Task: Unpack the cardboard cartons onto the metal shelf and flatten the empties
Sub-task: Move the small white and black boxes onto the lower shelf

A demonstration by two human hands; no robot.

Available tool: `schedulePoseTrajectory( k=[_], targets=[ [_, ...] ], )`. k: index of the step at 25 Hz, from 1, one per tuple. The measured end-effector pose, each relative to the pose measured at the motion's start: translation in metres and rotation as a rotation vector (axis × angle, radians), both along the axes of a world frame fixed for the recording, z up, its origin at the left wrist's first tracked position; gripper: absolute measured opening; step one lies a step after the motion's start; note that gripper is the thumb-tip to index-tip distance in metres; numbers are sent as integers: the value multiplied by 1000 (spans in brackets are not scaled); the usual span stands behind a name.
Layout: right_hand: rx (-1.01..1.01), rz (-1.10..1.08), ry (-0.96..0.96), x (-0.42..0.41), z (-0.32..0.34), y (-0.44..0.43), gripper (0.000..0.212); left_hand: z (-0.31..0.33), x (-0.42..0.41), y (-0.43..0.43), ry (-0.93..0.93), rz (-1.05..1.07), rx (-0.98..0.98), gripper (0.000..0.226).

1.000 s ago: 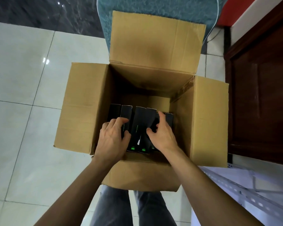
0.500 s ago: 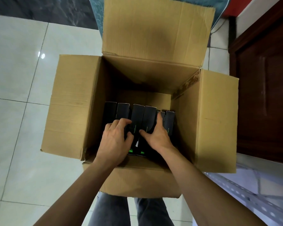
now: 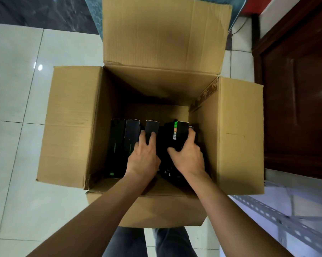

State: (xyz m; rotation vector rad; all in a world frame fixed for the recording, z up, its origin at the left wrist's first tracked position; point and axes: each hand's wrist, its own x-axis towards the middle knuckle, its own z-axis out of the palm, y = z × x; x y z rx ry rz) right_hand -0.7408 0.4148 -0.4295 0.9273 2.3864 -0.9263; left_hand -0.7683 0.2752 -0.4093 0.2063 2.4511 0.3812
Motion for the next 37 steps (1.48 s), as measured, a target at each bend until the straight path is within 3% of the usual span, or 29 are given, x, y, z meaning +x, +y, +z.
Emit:
schedulePoseTrajectory(
  k=[4,8,14,21,29,37],
  targets=[
    [141,84,-46,7,1,5,103,-11,6,7,-24,-46,-97,102],
    [139,131,-61,7,-1,1,107,-19,11,9,-47,-40,-87,111],
    [140,172,-157,5,0,-1,115,-20,10,6,-105,-15,-84,94],
    [162,150,-34,9,25,8,112,-3,9,-3,-65,31,60,88],
    [202,113,135,12,79,11,86,64,5,-16,122,66,135,80],
    [178,48,202,24,142,14,79,131,-2,-14,196,49,156,77]
  ],
)
